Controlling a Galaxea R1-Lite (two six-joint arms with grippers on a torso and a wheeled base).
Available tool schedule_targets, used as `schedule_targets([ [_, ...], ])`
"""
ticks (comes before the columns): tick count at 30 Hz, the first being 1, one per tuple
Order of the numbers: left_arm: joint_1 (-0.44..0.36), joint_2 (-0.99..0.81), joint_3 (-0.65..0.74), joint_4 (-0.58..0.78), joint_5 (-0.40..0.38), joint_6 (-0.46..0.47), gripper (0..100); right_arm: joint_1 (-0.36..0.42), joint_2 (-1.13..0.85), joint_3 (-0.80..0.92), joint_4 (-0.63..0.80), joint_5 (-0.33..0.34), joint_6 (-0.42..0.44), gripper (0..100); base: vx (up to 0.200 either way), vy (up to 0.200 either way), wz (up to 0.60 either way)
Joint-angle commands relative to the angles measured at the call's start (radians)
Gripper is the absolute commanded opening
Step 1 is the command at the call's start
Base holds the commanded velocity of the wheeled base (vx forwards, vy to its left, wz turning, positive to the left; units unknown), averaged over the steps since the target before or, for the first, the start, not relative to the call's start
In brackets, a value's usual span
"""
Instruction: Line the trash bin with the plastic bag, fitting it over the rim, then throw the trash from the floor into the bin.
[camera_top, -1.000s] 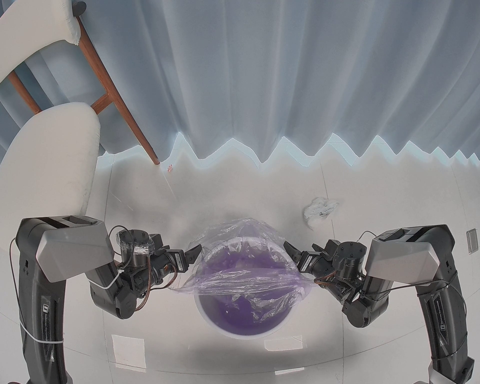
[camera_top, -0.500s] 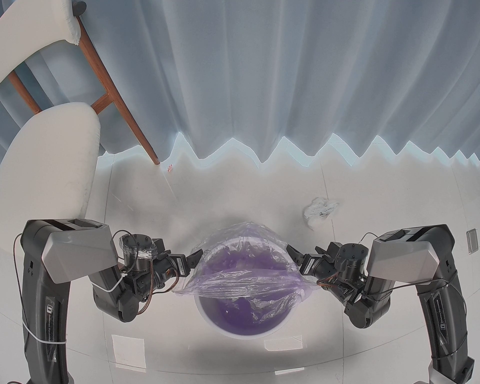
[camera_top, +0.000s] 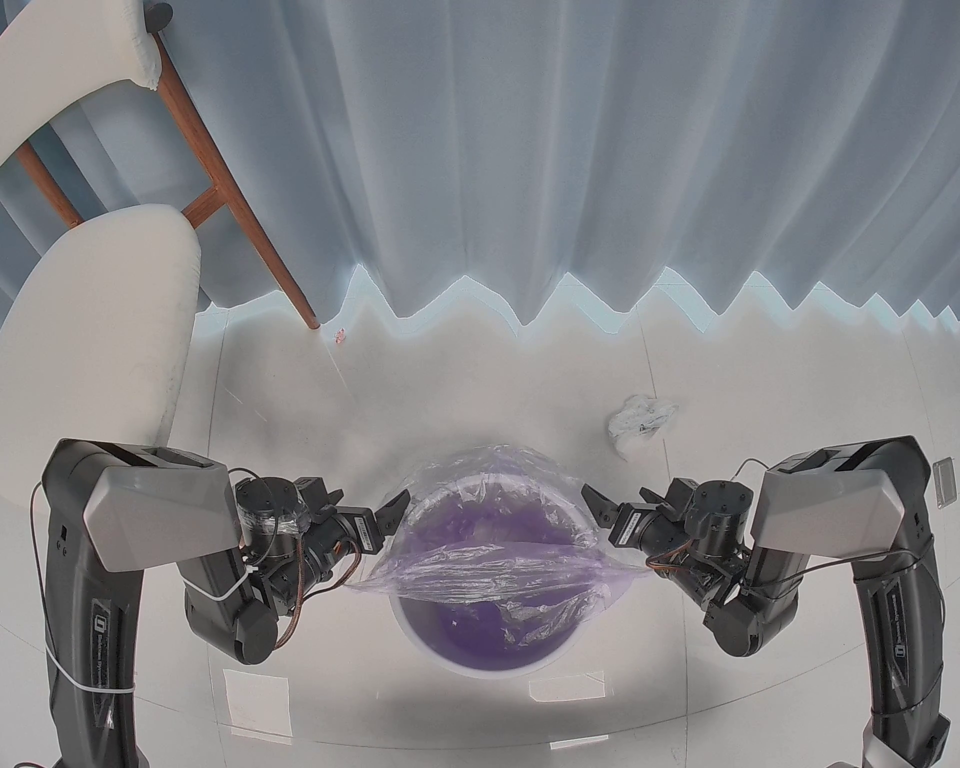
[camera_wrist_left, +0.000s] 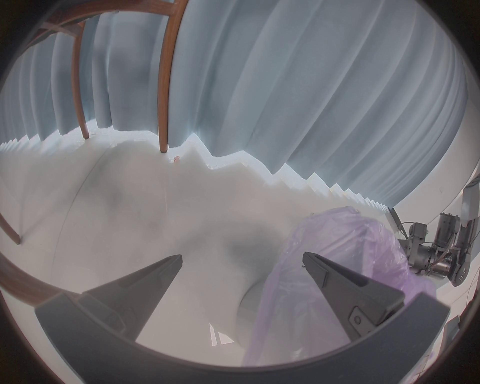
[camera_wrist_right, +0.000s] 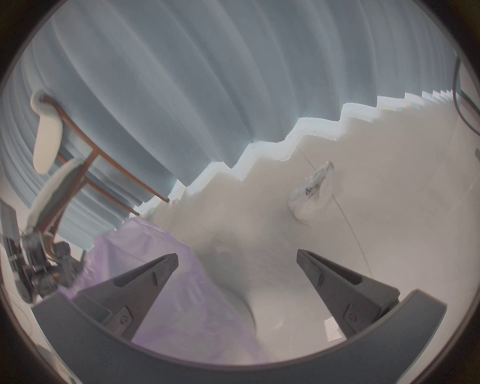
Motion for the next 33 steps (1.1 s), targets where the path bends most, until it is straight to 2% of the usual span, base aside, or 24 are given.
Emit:
schedule_targets([
  [1,-0.022,-0.085,0.031,0.002,0.032,-0.009,100,0.005,-0.134,0.055,-0.017,0.033,0.075,100,0.000,0.000,0.00],
  [4,-0.039,-0.129,0.050,0.002,0.053,-0.021,100,0.007,-0.165,0.095,-0.017,0.089,0.079,100,0.000,0.000,0.00],
  [11,-0.096,-0.244,0.094,0.002,0.060,-0.062,100,0.014,-0.211,0.127,-0.017,0.116,0.114,100,0.000,0.000,0.00],
  [15,-0.110,-0.315,0.119,0.004,0.049,-0.127,100,0.014,-0.242,0.185,-0.019,0.210,0.110,100,0.000,0.000,0.00],
  [17,-0.113,-0.342,0.123,0.004,0.047,-0.142,100,0.014,-0.263,0.205,-0.019,0.233,0.113,100,0.000,0.000,0.00],
  [24,-0.113,-0.431,0.133,0.005,0.047,-0.144,100,0.036,-0.320,0.235,-0.019,0.239,0.117,100,0.000,0.000,0.00],
  [33,-0.197,-0.568,0.180,0.028,0.034,-0.144,100,0.106,-0.424,0.320,-0.017,0.259,0.113,100,0.000,0.000,0.00],
])
